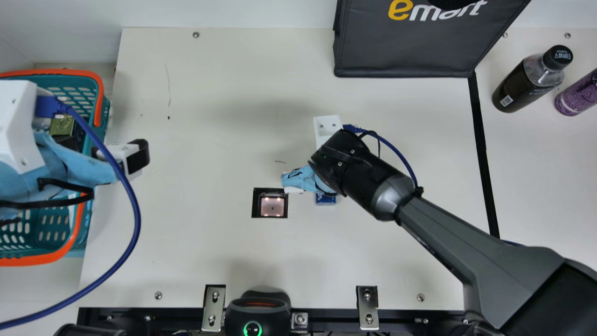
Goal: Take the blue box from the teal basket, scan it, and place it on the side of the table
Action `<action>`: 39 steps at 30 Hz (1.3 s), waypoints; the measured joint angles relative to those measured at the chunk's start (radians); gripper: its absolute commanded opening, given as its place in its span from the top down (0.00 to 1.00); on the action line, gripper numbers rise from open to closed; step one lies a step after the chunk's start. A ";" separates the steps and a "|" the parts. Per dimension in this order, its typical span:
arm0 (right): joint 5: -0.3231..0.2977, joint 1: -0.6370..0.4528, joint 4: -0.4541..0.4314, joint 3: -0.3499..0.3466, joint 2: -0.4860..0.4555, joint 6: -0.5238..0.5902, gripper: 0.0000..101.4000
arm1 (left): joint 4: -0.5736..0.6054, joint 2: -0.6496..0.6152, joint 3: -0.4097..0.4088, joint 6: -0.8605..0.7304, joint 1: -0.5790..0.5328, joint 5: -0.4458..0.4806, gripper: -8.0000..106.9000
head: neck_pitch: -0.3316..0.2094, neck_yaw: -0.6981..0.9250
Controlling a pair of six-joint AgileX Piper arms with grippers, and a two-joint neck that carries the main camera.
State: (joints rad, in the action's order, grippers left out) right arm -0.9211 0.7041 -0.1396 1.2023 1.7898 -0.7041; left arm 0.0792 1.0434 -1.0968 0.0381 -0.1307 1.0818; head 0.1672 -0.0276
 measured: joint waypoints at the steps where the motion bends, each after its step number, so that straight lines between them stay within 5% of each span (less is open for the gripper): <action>1: 0.001 0.000 0.000 0.000 0.003 -0.002 0.06 | 0.000 0.000 0.000 0.000 0.000 0.000 0.15 | 0.000 0.000; 14: 0.024 -0.001 0.020 -0.007 0.019 -0.017 0.06 | 0.000 0.000 0.000 0.000 0.000 0.000 0.15 | 0.000 0.000; 28: 0.027 0.001 0.022 -0.012 0.020 -0.022 0.99 | 0.000 0.000 0.000 0.000 0.000 0.000 0.15 | 0.000 0.000; 39: -0.001 0.007 0.019 0.019 0.001 -0.018 1.00 | 0.000 0.000 0.000 0.000 0.000 0.000 0.15 | 0.000 0.000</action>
State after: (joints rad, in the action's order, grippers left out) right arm -0.9217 0.7110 -0.1208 1.2210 1.7909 -0.7221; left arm 0.0792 1.0434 -1.0968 0.0381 -0.1307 1.0818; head 0.1672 -0.0276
